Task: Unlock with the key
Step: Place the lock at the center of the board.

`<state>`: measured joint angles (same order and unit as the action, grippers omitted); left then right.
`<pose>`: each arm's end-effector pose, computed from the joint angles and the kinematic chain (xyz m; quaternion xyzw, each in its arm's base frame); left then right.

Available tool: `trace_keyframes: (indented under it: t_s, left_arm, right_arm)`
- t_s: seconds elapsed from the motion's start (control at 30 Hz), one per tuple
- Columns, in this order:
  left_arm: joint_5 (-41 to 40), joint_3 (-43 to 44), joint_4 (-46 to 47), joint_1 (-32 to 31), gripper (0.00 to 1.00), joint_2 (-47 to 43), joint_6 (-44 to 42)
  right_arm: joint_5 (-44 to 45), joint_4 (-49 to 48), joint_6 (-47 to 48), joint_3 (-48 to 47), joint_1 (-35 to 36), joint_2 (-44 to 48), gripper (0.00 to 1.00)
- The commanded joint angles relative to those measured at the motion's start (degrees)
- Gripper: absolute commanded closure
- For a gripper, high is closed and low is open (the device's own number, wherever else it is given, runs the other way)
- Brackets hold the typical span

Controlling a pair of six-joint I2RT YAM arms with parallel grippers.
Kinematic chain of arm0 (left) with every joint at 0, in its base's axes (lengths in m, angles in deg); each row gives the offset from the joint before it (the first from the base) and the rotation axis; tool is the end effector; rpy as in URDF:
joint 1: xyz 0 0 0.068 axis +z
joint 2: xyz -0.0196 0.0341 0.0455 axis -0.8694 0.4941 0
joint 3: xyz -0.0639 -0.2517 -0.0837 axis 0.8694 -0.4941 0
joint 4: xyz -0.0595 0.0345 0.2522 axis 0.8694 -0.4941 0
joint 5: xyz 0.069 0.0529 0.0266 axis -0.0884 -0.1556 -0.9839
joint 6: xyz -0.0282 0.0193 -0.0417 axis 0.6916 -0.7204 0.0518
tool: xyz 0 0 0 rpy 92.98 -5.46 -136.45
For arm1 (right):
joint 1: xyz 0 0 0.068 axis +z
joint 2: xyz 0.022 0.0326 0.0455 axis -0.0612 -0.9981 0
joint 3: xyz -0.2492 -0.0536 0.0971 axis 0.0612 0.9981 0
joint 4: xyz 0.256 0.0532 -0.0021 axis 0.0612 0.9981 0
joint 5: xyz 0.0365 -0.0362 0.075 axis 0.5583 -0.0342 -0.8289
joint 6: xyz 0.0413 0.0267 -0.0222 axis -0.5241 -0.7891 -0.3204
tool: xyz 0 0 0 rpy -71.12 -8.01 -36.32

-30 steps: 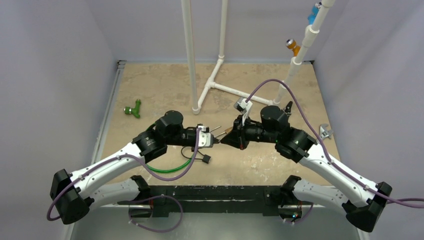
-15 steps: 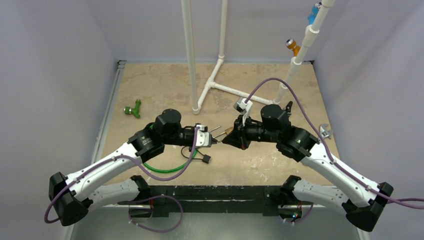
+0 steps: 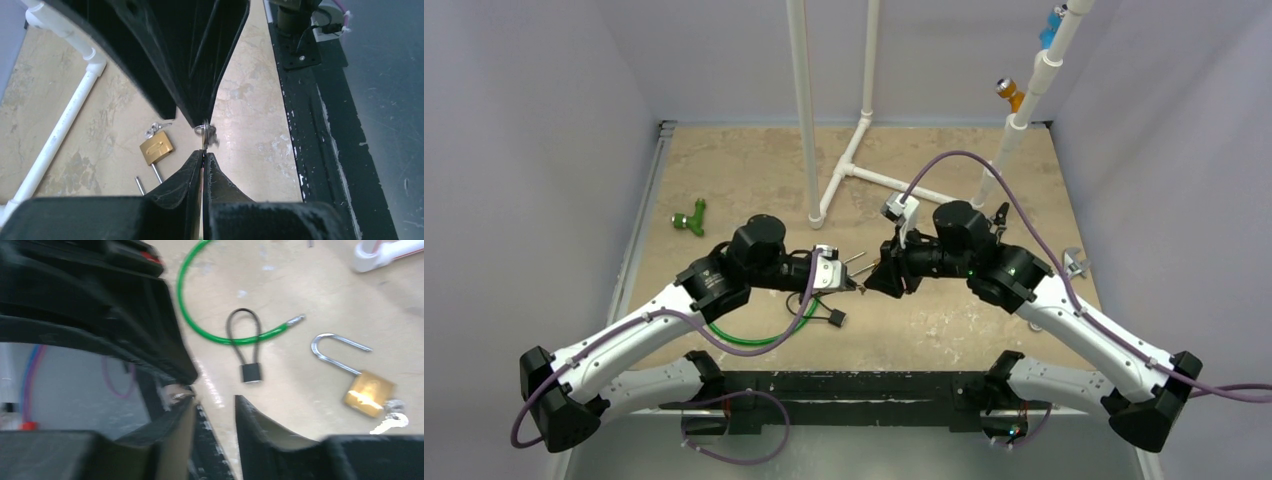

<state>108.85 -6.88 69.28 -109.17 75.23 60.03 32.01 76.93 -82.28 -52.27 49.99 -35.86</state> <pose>0.1292 -0.1789 0.3279 0.6144 0.5311 -0.3559 0.4623 0.1387 0.1662 0.3576 -0.3422 0.7670 0.4025 0.3642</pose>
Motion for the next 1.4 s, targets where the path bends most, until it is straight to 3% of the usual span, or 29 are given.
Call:
trace_keyframes:
  t_s: [0.0,0.07,0.17,0.33,0.53,0.8,1.13,1.27,1.37]
  left_arm:
    - [3.3,4.7,0.5,0.0,1.0,-1.3,3.8]
    - [3.9,5.2,-0.3,0.0,1.0,-1.4,4.4]
    - [4.5,5.9,-1.0,0.1,1.0,-1.2,4.9]
    - [4.1,6.7,-2.5,0.1,1.0,-0.7,4.5]
    - [3.2,6.6,-3.0,0.1,1.0,-0.6,4.8]
    - [2.5,7.5,-3.5,0.1,1.0,0.0,4.4]
    - [2.2,8.2,-3.6,0.5,1.0,0.5,3.4]
    - [2.1,8.6,-4.1,0.7,1.0,0.7,2.2]
    - [1.8,8.8,-4.4,0.8,1.0,0.7,1.4]
  right_arm:
    - [6.6,3.9,4.5,-3.8,-0.1,-1.1,0.46]
    - [7.9,3.4,4.4,-4.7,-0.1,0.3,0.34]
    - [8.1,-0.5,4.5,-3.9,-0.1,3.3,0.3]
    - [2.3,-6.3,4.4,-2.0,-0.1,5.3,0.33]
    - [2.0,-6.5,6.9,-2.0,-0.2,8.1,0.38]
    - [-7.6,-12.2,4.9,-0.4,0.4,2.7,0.49]
    - [-6.8,-9.0,6.7,-0.2,1.7,0.6,0.57]
    - [-6.6,-7.0,7.0,-0.5,1.7,0.3,0.65]
    - [-6.2,-3.6,8.1,-1.6,1.7,-0.4,0.56]
